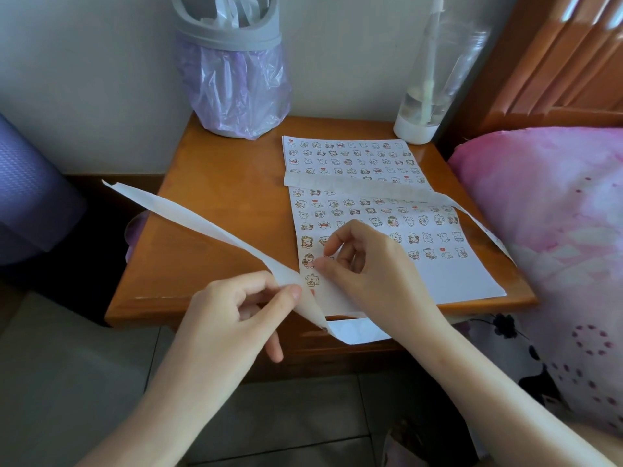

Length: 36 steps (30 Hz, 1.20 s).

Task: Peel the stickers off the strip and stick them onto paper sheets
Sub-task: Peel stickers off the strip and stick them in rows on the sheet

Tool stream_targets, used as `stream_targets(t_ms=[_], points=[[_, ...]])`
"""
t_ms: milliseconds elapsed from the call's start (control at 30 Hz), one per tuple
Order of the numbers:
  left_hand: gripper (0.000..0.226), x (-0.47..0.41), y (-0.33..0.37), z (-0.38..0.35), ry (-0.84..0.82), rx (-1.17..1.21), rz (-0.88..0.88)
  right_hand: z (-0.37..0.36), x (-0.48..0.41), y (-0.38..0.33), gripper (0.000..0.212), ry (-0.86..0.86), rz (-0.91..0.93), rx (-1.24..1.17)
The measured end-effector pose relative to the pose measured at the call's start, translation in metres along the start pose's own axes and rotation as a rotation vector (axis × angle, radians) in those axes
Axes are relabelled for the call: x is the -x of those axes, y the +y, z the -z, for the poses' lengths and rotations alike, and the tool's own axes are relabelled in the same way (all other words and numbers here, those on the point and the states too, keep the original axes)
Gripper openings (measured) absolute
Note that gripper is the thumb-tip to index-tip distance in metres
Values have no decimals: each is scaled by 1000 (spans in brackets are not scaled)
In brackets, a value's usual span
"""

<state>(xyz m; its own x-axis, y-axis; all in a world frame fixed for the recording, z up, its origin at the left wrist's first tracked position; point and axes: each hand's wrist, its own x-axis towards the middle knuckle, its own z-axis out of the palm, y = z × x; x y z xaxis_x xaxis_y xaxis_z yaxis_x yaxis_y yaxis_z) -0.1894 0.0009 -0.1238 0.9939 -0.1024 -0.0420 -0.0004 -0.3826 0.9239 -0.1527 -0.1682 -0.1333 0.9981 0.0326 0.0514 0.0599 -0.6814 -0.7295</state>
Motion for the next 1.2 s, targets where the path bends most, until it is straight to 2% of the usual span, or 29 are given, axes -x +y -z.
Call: stream_targets(t_ms=[133, 367, 500, 767, 1000, 1200], points=[[19, 0, 3, 1, 4, 50, 21, 9, 3, -4, 12, 2, -3, -186], [23, 1, 13, 5, 19, 288, -31, 26, 39, -21, 16, -173, 236, -178], [24, 0, 13, 5, 41, 304, -39, 34, 40, -18, 25, -182, 236, -196], [31, -2, 12, 2, -21, 398, -38, 34, 38, -21, 17, -157, 178, -388], [18, 0, 17, 2, -49, 304, -31, 31, 39, -20, 14, -80, 202, -339], [22, 0, 17, 1, -29, 289, -19, 28, 39, -19, 11, 10, 381, -136]])
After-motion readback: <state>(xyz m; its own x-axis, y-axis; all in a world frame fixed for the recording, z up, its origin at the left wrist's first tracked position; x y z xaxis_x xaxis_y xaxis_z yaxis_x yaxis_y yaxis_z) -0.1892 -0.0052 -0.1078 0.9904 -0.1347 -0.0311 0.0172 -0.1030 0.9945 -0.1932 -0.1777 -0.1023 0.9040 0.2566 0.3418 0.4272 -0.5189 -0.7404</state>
